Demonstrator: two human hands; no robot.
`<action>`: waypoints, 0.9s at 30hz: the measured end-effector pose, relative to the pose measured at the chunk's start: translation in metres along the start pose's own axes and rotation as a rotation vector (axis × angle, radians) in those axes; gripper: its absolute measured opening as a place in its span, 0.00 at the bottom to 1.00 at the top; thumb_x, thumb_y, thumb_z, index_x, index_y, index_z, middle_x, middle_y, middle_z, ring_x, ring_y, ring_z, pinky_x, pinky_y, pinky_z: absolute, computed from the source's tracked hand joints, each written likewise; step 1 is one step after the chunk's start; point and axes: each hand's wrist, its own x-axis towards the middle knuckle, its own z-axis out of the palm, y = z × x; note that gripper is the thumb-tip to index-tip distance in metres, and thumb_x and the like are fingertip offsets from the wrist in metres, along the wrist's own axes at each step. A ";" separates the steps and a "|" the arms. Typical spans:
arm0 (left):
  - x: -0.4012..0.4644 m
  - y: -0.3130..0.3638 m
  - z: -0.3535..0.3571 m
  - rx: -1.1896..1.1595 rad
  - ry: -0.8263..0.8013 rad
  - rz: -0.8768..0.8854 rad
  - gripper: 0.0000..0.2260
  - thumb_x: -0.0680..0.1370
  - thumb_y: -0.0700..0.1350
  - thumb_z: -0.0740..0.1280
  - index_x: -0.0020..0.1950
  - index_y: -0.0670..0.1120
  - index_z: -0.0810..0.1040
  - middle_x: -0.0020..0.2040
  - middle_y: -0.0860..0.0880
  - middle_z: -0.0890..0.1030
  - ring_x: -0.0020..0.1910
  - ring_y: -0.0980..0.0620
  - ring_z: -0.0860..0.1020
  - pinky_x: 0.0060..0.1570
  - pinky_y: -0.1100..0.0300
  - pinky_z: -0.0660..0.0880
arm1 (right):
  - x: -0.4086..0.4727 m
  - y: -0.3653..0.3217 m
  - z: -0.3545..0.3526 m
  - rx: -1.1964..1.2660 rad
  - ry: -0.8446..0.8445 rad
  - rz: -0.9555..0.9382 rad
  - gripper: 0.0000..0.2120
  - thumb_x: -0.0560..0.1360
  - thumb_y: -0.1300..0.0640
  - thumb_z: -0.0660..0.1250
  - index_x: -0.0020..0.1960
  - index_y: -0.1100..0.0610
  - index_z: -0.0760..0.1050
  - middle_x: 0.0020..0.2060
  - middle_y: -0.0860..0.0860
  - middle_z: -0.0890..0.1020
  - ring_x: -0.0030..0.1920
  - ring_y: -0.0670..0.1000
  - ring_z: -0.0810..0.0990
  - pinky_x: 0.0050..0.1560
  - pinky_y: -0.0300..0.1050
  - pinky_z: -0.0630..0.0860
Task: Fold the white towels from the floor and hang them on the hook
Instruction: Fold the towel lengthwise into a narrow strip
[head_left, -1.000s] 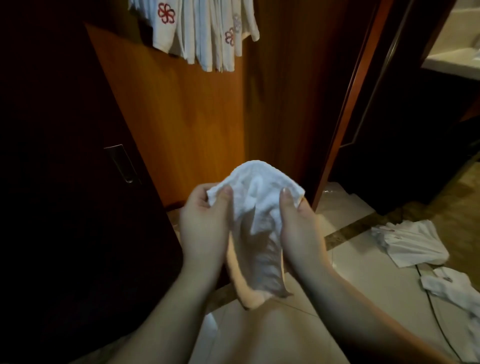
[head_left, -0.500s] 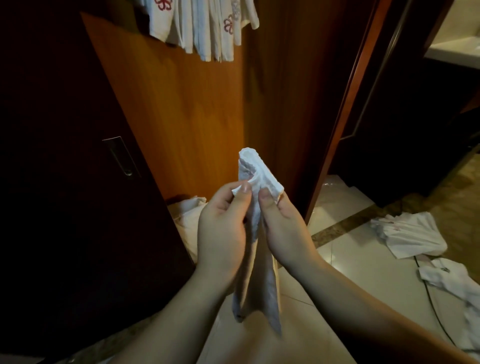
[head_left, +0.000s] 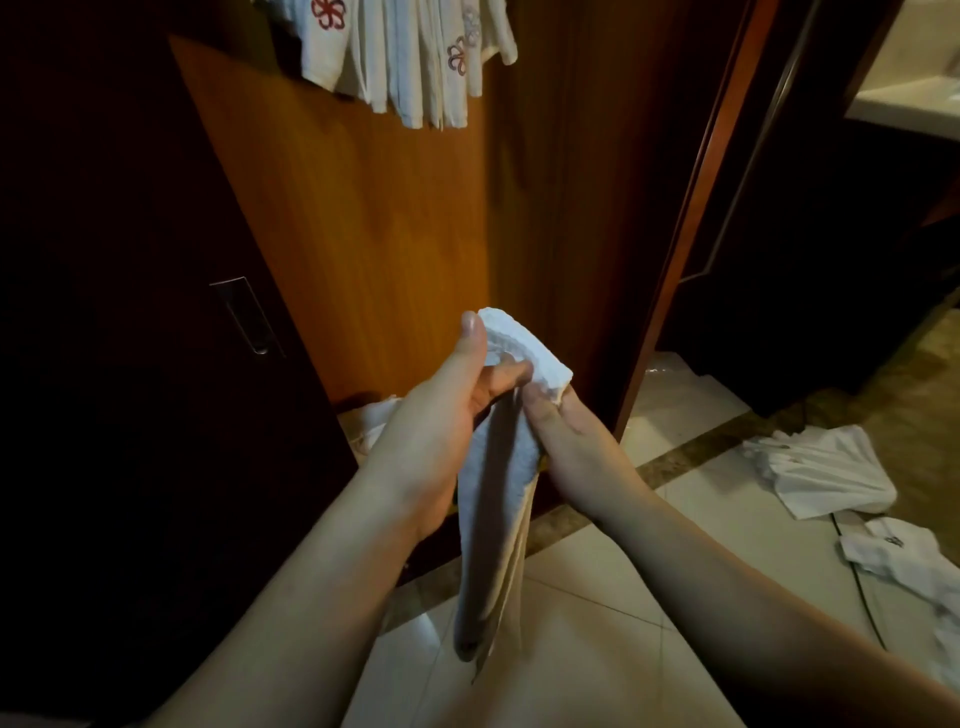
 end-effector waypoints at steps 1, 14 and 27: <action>0.002 0.000 -0.003 0.052 0.032 -0.002 0.35 0.71 0.77 0.51 0.57 0.57 0.85 0.57 0.60 0.78 0.58 0.62 0.75 0.54 0.63 0.69 | 0.001 -0.002 -0.002 -0.003 0.017 -0.005 0.29 0.70 0.21 0.51 0.60 0.37 0.72 0.52 0.31 0.81 0.54 0.35 0.80 0.49 0.25 0.73; 0.044 0.001 -0.025 0.044 0.058 0.253 0.22 0.69 0.56 0.75 0.62 0.54 0.80 0.58 0.54 0.85 0.58 0.55 0.82 0.57 0.53 0.78 | 0.031 -0.055 -0.051 -0.159 0.133 -0.227 0.19 0.74 0.32 0.53 0.50 0.43 0.75 0.41 0.32 0.82 0.43 0.36 0.82 0.40 0.27 0.74; 0.043 0.030 0.003 -0.140 -0.068 0.357 0.13 0.73 0.57 0.70 0.54 0.55 0.85 0.52 0.51 0.86 0.50 0.51 0.85 0.46 0.59 0.80 | 0.038 -0.070 -0.084 -0.228 0.347 -0.431 0.34 0.72 0.29 0.56 0.30 0.59 0.72 0.26 0.50 0.75 0.25 0.44 0.70 0.27 0.33 0.62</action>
